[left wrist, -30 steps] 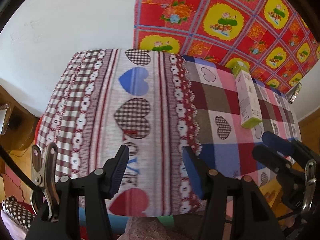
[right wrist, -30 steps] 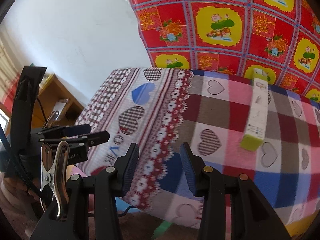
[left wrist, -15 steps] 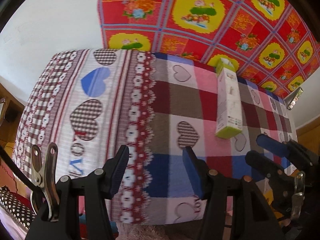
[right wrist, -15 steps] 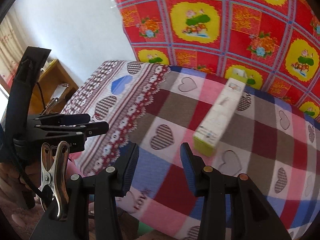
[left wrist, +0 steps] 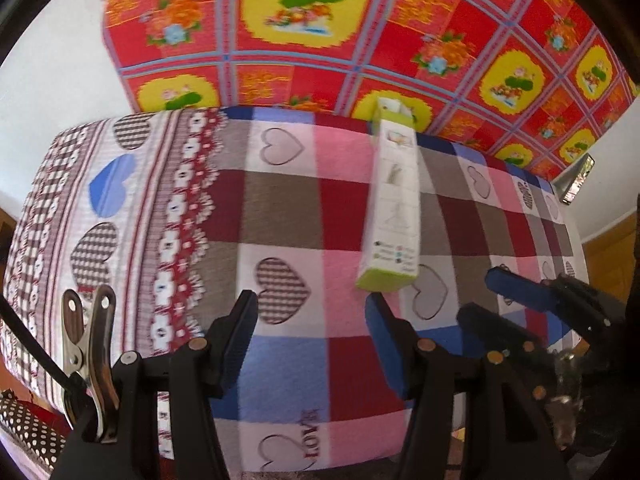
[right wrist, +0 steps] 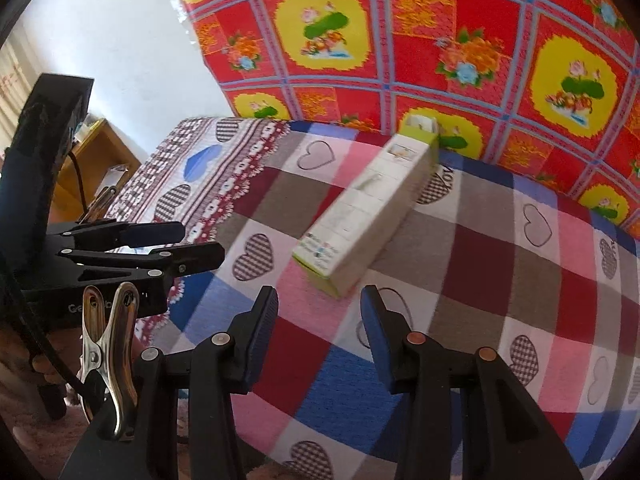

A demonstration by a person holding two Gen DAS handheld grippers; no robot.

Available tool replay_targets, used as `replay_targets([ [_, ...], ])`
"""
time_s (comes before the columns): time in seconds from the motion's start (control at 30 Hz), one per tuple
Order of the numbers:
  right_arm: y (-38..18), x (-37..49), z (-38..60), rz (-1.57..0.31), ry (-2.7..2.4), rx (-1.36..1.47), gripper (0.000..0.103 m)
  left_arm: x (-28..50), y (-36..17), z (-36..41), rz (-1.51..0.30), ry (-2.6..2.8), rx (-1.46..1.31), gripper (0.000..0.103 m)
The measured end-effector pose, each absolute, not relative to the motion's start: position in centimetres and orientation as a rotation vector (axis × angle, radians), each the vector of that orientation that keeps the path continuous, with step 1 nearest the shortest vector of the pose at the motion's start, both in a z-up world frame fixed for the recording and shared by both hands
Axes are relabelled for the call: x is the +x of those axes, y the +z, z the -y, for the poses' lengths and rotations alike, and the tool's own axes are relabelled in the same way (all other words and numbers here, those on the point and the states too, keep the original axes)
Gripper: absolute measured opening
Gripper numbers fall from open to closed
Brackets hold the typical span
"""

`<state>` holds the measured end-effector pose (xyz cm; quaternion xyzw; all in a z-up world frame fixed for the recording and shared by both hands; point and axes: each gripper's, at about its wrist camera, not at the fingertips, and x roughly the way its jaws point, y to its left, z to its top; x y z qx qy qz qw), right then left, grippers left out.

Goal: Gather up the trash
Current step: 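Lower the left tool over the middle of the white-and-green box, then close the left tool on the middle of the white-and-green box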

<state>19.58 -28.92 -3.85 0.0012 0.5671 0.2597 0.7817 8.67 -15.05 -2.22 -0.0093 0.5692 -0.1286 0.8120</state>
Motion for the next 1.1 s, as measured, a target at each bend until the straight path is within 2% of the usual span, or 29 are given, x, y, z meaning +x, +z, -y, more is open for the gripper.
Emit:
replay_targets([
  [0.57,-6.3,22.2,34.3,-1.29,0.485,0.065,0.044,11.1,-3.7,21.2,-1.249,-0.351,0.003,0.06],
  [0.97,-7.1,23.5,36.1,-1.302,0.442,0.108,0.044,11.9,-6.1,22.7,-1.249,-0.321,0.051,0.06],
  [1.07,-7.2,23.5,36.1,-1.304,0.446,0.11,0.044,11.8,-6.4,22.5,-1.251,-0.324,0.059,0.045],
  [1.1,-7.2,23.5,36.0,-1.303,0.448,0.11,0.044,11.8,-6.3,22.4,-1.246,-0.326,0.061,0.045],
])
